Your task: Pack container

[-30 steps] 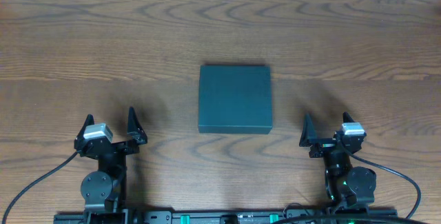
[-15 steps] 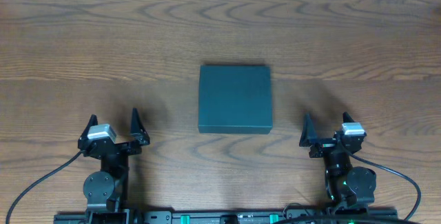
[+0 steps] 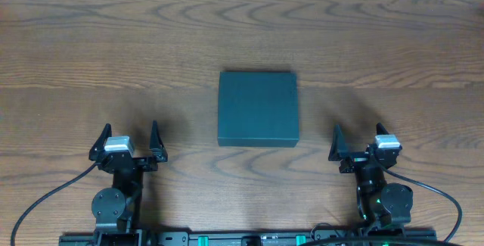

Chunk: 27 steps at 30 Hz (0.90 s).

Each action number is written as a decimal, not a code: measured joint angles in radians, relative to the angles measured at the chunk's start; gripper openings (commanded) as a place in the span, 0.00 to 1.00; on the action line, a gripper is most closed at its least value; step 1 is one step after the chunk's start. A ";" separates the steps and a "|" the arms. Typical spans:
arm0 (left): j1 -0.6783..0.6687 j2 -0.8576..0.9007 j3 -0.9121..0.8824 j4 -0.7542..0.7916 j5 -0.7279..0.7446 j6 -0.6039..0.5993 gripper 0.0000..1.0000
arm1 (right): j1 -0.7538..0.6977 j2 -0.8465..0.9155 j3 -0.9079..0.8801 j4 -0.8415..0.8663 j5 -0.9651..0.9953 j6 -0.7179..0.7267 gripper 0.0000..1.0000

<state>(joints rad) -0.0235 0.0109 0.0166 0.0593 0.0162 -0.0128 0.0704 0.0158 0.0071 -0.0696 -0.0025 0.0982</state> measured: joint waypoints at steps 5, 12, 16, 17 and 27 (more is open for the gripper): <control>0.000 0.000 0.000 0.000 0.001 0.010 0.98 | 0.000 0.000 0.000 0.000 0.000 0.000 0.99; 0.000 0.000 0.000 0.000 0.003 0.010 0.99 | 0.000 0.000 0.000 0.000 0.000 0.000 0.99; 0.000 0.000 0.000 0.000 0.003 0.010 0.98 | 0.000 0.000 0.000 0.000 0.000 0.000 0.99; 0.000 0.000 0.000 0.000 0.003 0.010 0.99 | 0.000 0.000 0.000 0.000 0.000 0.000 0.99; 0.000 0.000 0.000 0.000 0.003 0.010 0.99 | 0.000 0.000 0.000 0.000 0.000 0.000 0.99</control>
<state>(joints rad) -0.0235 0.0109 0.0166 0.0589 0.0196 -0.0025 0.0704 0.0158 0.0071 -0.0696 -0.0025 0.0978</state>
